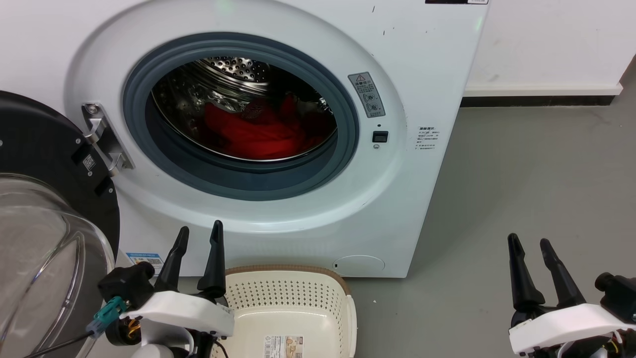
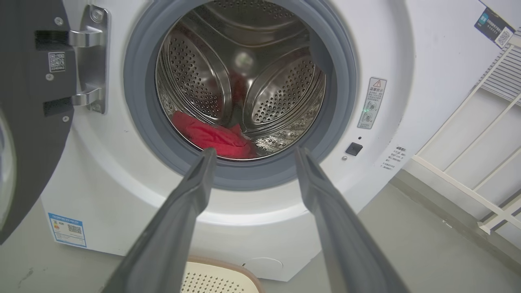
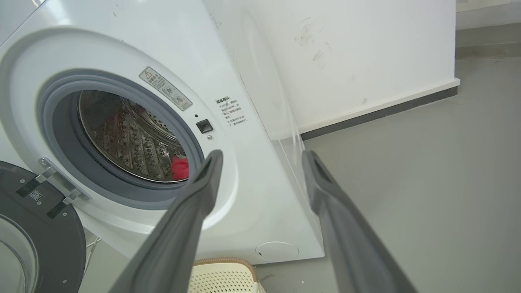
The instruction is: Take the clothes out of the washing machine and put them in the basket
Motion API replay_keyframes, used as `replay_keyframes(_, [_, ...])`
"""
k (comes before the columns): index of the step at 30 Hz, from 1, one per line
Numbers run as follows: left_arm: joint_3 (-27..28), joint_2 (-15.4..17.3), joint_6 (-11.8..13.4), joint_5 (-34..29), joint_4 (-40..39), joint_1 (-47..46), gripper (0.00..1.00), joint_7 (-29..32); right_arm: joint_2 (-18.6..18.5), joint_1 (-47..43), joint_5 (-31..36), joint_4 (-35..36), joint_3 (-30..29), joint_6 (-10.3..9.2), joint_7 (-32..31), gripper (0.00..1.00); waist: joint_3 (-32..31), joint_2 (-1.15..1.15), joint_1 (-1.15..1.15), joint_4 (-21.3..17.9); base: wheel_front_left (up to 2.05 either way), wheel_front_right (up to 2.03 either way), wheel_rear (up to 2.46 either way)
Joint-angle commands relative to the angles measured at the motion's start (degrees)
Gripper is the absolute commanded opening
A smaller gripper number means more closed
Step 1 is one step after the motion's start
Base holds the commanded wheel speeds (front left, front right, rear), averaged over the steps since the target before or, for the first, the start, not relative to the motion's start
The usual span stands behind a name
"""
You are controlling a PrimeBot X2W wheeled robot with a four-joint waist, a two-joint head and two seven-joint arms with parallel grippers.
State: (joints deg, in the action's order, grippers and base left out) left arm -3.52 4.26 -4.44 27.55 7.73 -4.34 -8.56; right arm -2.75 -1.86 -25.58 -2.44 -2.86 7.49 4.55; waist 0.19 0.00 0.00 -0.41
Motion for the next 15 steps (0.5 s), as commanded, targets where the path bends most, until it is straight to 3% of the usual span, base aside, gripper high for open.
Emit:
replay_keyframes(1, [-0.2,0.3,0.5,-1.6,-0.3,-1.1,1.00,-0.5,-0.2,-0.2,1.8,0.9,0.1,0.00,0.5,1.00,0.0,0.00,0.00,0.0,0.00,0.00,0.00])
replay_keyframes(15, [-1.1,0.8,1.3,-9.0,0.1,-1.3,1.00,-2.5,-0.2,-1.0,10.1,2.2,0.3,0.00,1.1,1.00,0.1,0.00,0.00,-0.1,0.00,0.00,0.00])
